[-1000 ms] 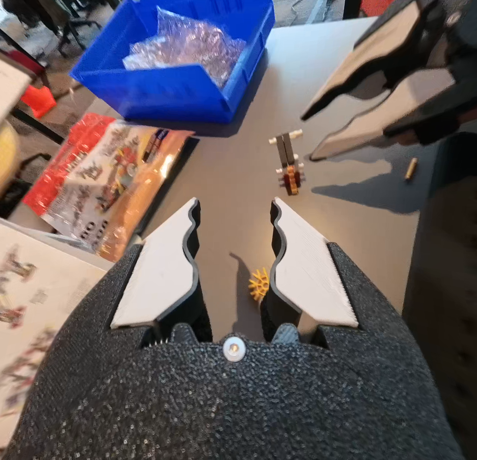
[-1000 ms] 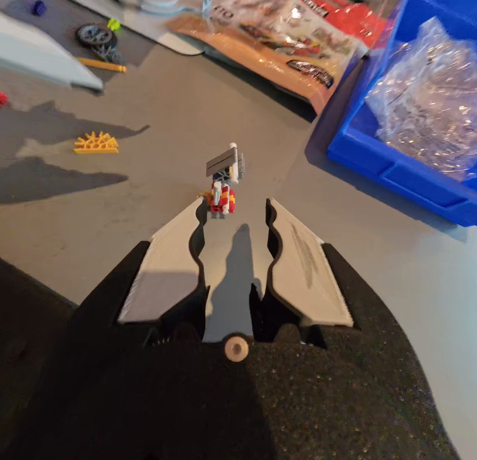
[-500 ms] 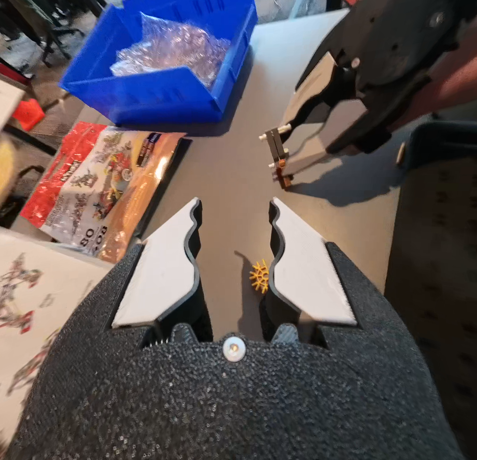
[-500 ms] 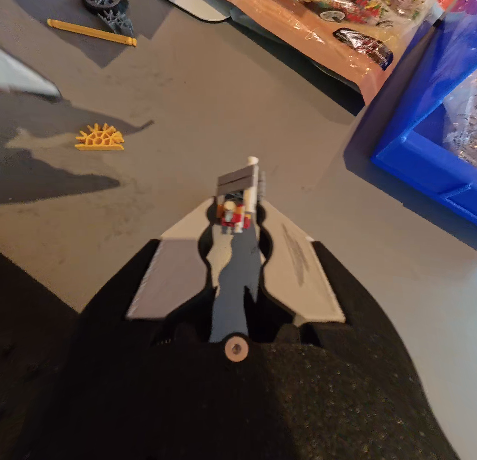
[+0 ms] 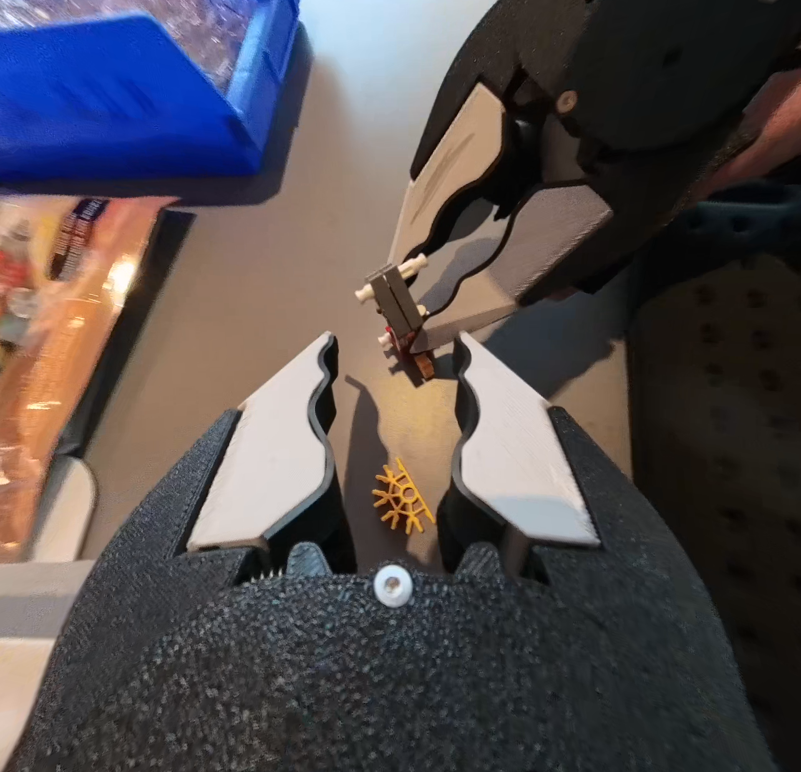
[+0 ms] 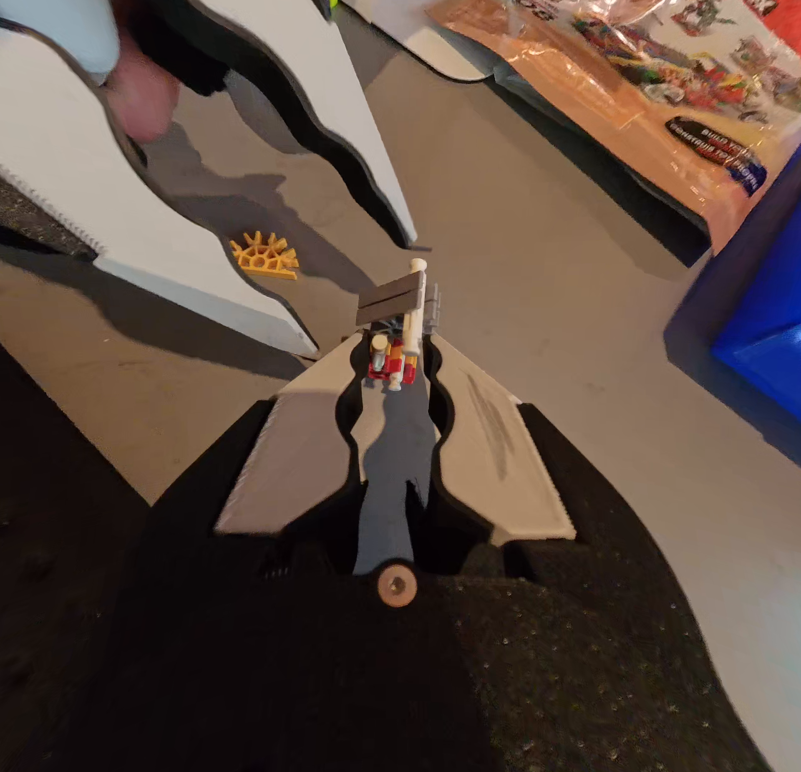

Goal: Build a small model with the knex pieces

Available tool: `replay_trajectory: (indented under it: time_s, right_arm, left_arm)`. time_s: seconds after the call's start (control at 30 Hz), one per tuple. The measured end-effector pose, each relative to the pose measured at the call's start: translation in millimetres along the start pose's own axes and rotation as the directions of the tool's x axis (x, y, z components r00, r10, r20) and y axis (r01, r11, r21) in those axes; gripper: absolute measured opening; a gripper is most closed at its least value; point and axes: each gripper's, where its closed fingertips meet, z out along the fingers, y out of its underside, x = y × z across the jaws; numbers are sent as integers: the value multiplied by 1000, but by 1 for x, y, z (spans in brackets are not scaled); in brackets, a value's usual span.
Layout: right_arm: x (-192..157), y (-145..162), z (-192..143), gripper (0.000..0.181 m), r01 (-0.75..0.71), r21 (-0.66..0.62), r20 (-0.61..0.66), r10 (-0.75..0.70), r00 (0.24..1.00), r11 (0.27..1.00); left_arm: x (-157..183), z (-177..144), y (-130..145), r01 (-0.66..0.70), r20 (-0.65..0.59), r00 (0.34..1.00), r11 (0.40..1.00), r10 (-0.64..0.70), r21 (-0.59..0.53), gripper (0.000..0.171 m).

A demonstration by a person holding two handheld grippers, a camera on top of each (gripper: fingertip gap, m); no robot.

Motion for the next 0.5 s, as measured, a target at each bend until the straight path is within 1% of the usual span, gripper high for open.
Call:
replay_trajectory:
  time_s: [0.03,0.13,0.2,0.27,0.33,0.37,0.43,0.47,0.5]
  right_arm:
    - [-2,1,-1,24,-10,-3,15,10,1000,1000]
    - [-1,-2,-8,28,-52,18,39,51,998,998]
    - [-1,-3,-11,27,-77,22,63,75,995,997]
    - [0,-4,-12,21,-98,28,72,96,993,995]
    - [-2,-3,-11,23,-140,12,100,138,985,990]
    - [-5,-4,-11,27,-155,16,116,153,981,988]
    - [-11,-5,-12,30,-171,19,149,166,975,985]
    - [-12,-4,-12,29,-173,18,148,169,974,985]
    - [-10,-3,-13,30,-169,19,137,165,977,985]
  left_arm:
    - [2,2,4,21,-35,999,1000,-22,-15,51]
    - [4,7,16,-14,-47,999,998,12,-56,54]
    - [12,10,14,-12,-80,997,999,8,-50,55]
    - [12,15,15,-29,-60,998,998,25,-61,57]
    - [19,21,14,-13,-83,997,998,9,-54,58]
    - [19,25,14,-11,-70,997,998,6,-60,55]
    - [15,32,17,-29,-22,999,996,27,-87,45]
    - [15,35,18,-40,-23,999,995,38,-94,42]
    - [16,36,18,-51,-27,998,994,49,-94,36]
